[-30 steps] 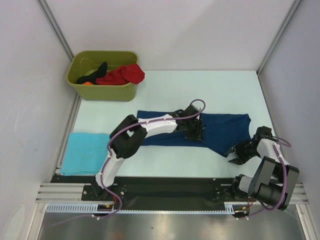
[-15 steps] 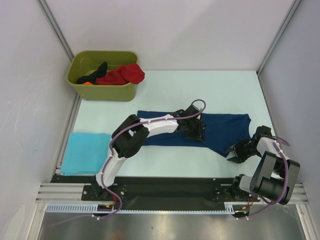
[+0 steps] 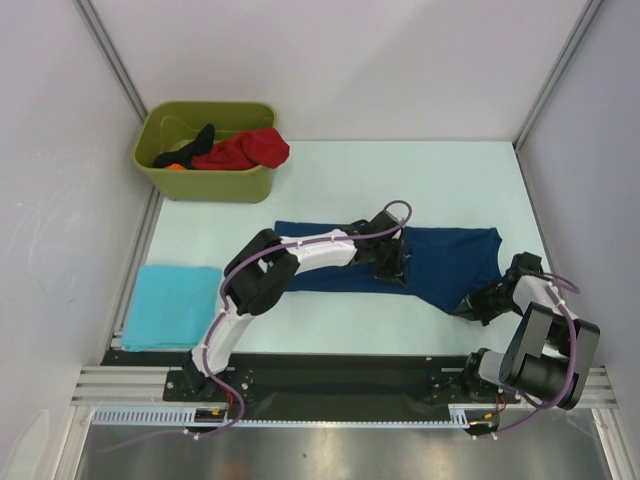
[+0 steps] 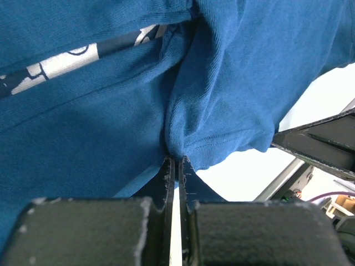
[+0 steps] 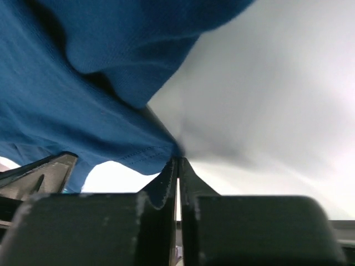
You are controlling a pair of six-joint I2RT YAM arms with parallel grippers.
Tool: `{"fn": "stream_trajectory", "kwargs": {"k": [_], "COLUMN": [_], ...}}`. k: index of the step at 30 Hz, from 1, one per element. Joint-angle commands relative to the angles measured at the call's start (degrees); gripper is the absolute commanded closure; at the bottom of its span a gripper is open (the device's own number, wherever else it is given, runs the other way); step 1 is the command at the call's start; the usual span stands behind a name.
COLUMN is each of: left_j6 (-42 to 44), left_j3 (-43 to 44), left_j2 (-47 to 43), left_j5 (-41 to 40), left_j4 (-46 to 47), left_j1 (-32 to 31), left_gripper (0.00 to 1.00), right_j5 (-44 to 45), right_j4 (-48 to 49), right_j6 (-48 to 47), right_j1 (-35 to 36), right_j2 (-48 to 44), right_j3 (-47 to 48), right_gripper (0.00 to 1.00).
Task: Fold and stack the t-shirts
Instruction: Fold the tshirt
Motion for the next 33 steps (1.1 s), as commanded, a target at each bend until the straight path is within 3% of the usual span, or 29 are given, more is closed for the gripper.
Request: {"fn": "stream_trajectory", "kwargs": {"k": [1, 8, 15, 33], "left_j6": [0.6, -2.6, -1.5, -6.2], "left_j3": [-0.8, -2.4, 3.2, 15.1], "left_j2": [-2.2, -4.4, -4.5, 4.7], "left_j5": [2.3, 6.5, 5.5, 7.6], "left_j4": [0.1, 2.7, 0.2, 4.0], "left_j1": [0.6, 1.2, 3.4, 4.0], "left_gripper": [1.00, 0.99, 1.00, 1.00], "right_j5": [1.4, 1.5, 1.7, 2.6], "right_j4": [-1.8, -5.6, -5.1, -1.1], "right_j6": [0.0, 0.1, -2.5, -5.8], "right_j1": [-0.2, -0.4, -0.5, -1.0], "right_j2": [-1.6, -5.8, -3.7, 11.7], "right_j3": [0.4, 1.1, 5.2, 24.6], "right_gripper": [1.00, 1.00, 1.00, 1.00]}}
